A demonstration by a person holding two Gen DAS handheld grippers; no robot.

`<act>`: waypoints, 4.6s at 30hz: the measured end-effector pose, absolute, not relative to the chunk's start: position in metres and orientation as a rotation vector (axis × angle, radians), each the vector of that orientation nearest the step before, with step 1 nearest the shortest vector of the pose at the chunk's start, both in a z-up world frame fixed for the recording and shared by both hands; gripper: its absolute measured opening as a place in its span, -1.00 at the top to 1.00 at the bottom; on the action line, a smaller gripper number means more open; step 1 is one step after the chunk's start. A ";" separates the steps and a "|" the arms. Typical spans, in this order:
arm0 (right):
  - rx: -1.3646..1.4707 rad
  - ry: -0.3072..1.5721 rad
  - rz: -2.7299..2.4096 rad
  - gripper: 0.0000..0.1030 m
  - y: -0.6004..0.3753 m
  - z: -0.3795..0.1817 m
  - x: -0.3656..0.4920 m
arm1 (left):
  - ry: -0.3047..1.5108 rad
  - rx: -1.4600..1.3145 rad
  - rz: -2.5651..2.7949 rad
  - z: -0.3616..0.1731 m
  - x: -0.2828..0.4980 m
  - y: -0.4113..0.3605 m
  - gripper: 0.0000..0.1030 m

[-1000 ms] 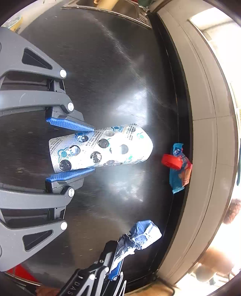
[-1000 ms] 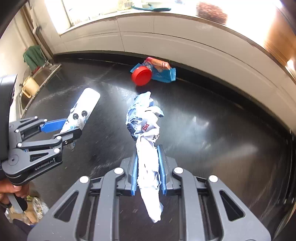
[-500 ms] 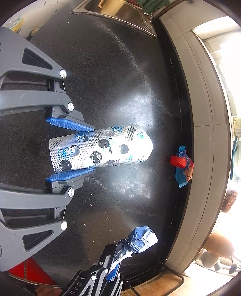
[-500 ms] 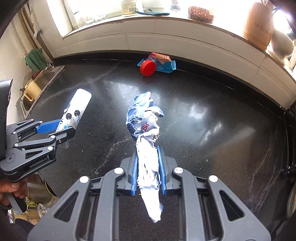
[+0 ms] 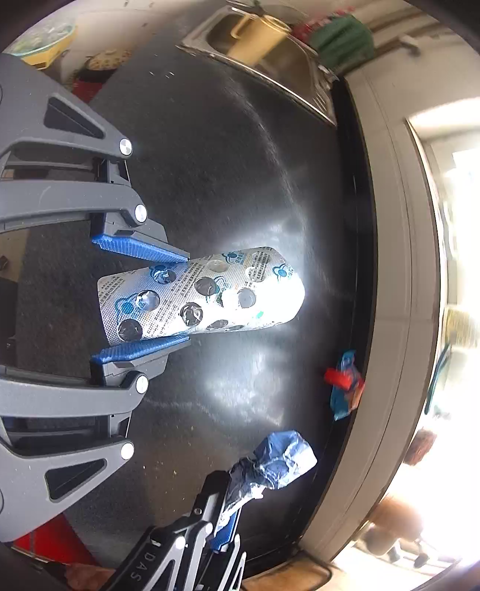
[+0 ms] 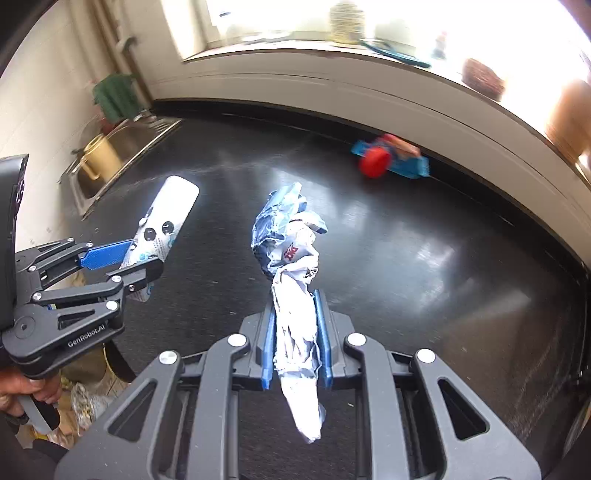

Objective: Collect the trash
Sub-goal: 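Carry blister pack and foil wrapper to the bin and open both tools, then swing both tools back over the countertop toward the red cap, then grasp the red bottle cap with left tool while right tool grasps blue snack wrapper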

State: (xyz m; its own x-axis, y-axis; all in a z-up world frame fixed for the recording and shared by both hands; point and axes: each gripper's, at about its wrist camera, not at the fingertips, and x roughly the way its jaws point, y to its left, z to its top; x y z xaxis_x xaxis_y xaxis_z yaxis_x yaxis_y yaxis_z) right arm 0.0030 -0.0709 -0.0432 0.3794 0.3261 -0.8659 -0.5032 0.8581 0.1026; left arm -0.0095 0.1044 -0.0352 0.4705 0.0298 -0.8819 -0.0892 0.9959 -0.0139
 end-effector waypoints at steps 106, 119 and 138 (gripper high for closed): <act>0.110 1.054 0.392 -0.42 -0.211 -0.049 0.050 | 1.021 0.087 -0.177 -0.086 0.069 0.000 -0.75; 0.116 1.108 0.479 -0.35 -0.188 -0.098 0.196 | 1.032 0.107 -0.171 -0.123 0.199 -0.006 -0.63; 0.129 1.176 0.516 0.78 -0.143 -0.177 0.301 | 1.041 0.100 -0.222 -0.161 0.274 -0.009 0.69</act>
State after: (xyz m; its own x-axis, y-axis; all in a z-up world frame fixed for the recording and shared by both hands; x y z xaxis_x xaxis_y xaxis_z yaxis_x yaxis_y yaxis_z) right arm 0.3014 -0.1430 -0.1769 0.2840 0.4498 -0.8468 -0.3182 0.8773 0.3593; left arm 0.2745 -0.0089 -0.1614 0.4854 -0.1351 -0.8638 0.2292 0.9731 -0.0234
